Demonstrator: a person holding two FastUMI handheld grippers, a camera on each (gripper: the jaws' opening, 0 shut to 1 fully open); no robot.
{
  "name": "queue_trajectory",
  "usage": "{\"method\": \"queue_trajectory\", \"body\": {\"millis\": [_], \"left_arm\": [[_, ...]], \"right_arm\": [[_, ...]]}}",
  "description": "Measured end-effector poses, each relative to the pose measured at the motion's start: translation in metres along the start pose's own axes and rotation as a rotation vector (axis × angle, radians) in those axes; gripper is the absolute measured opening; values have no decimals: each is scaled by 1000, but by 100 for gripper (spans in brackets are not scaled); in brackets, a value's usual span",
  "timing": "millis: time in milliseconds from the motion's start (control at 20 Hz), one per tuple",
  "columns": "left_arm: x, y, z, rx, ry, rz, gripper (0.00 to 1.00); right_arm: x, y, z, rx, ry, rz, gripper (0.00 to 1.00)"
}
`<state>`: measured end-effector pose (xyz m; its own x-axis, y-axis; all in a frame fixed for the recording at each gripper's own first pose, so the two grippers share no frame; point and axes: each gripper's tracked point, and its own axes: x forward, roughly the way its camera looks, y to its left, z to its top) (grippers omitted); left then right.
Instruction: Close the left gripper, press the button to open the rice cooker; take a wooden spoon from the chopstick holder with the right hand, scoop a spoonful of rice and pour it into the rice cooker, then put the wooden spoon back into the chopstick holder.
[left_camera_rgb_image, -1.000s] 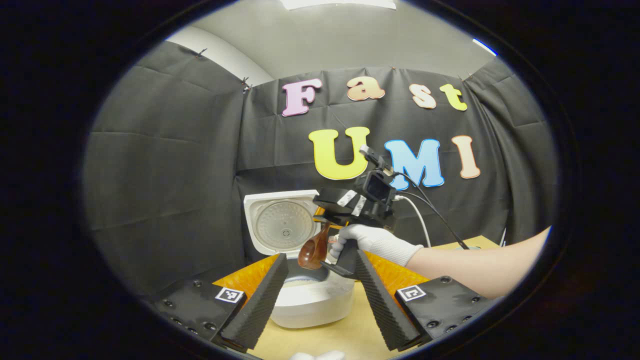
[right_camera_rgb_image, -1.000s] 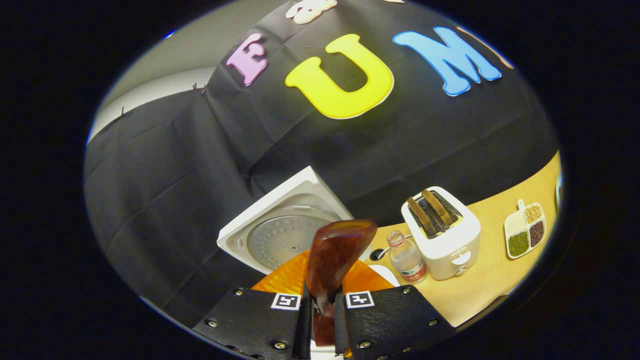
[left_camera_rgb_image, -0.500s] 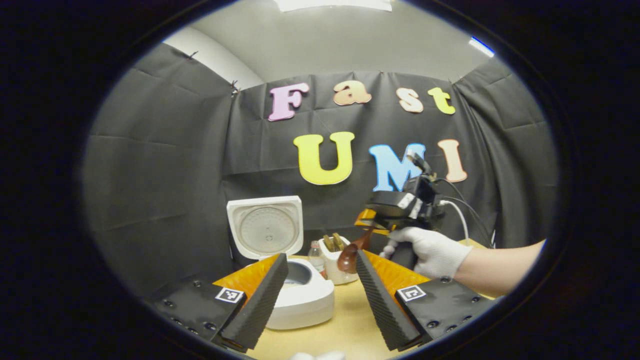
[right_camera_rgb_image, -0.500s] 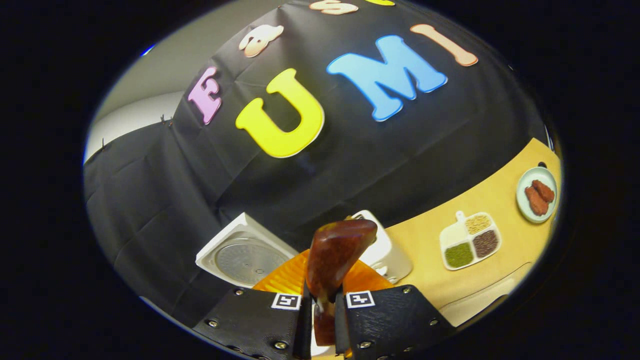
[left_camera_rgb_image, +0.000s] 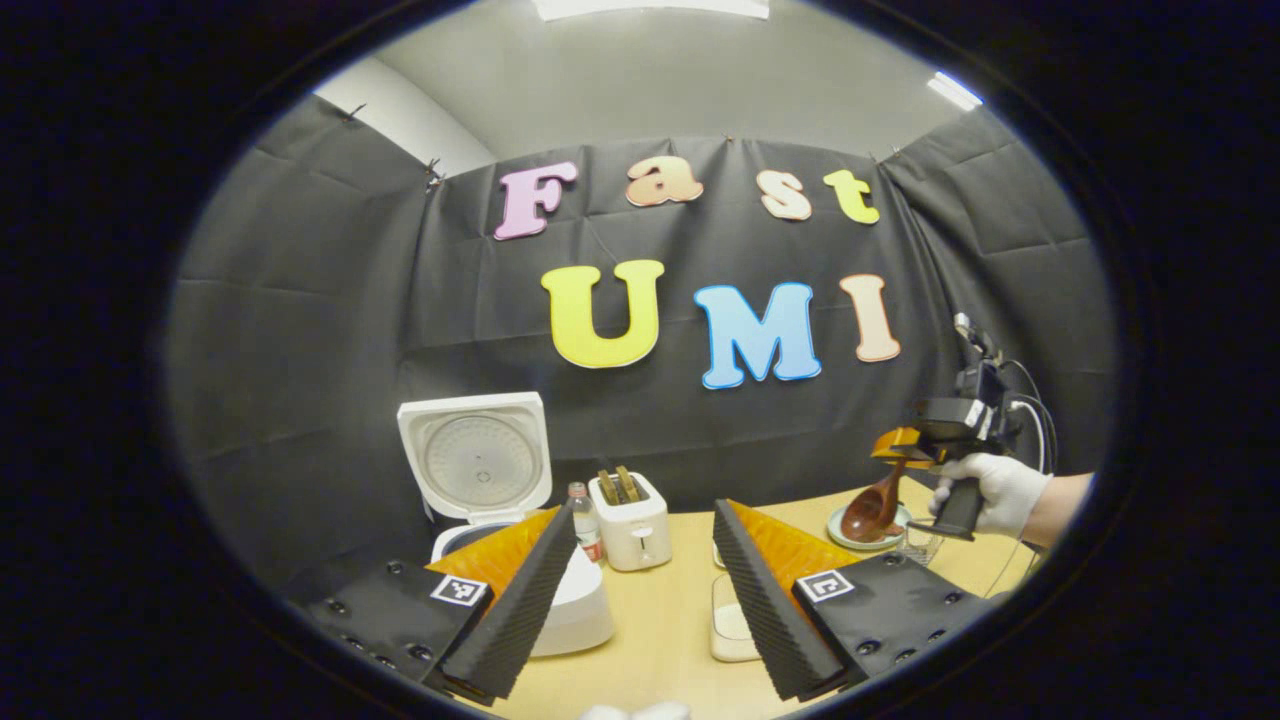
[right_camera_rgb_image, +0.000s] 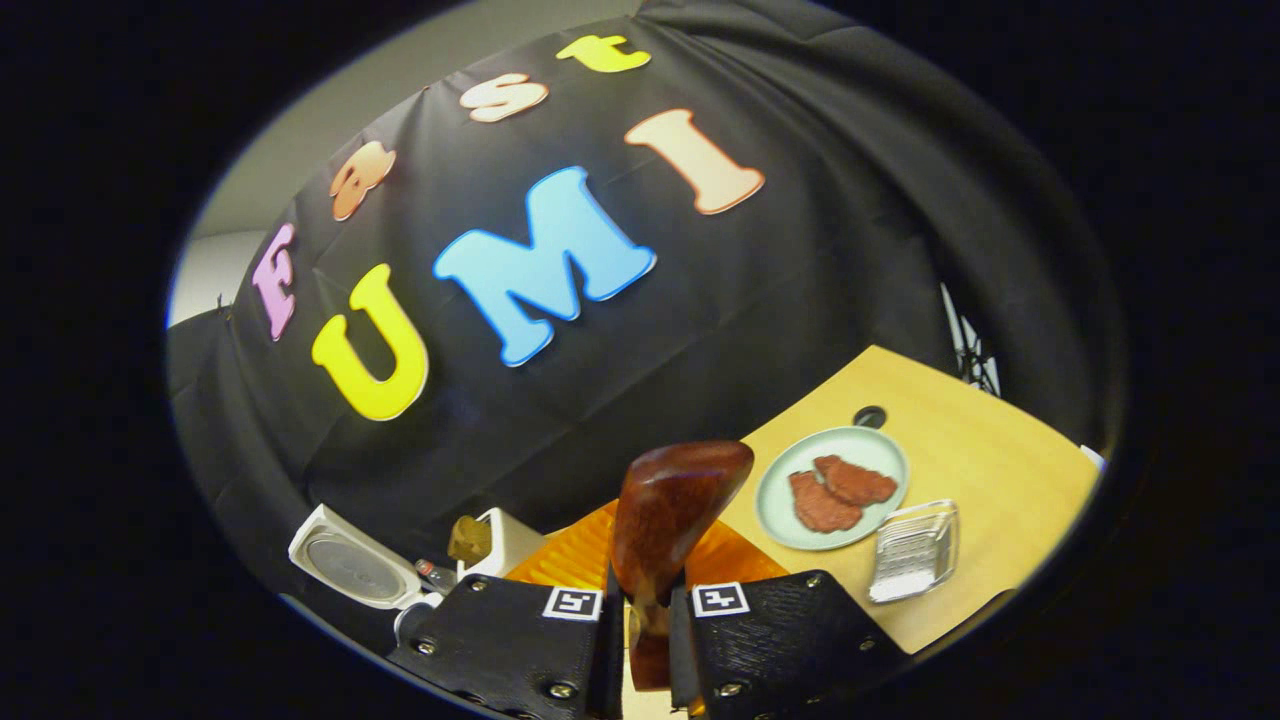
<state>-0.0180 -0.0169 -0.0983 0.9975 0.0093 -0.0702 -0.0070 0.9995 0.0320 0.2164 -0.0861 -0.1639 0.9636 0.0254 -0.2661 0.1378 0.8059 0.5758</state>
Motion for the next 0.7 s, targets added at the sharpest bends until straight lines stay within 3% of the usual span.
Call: {"method": "queue_trajectory", "body": {"millis": [300, 700], "left_arm": [[10, -39, 6, 29, 17, -12, 97], [20, -69, 10, 52, 31, -15, 97]], "right_arm": [[-3, -103, 34, 21, -43, -127, 18], [23, -151, 15, 25, -9, -174, 18]]}}
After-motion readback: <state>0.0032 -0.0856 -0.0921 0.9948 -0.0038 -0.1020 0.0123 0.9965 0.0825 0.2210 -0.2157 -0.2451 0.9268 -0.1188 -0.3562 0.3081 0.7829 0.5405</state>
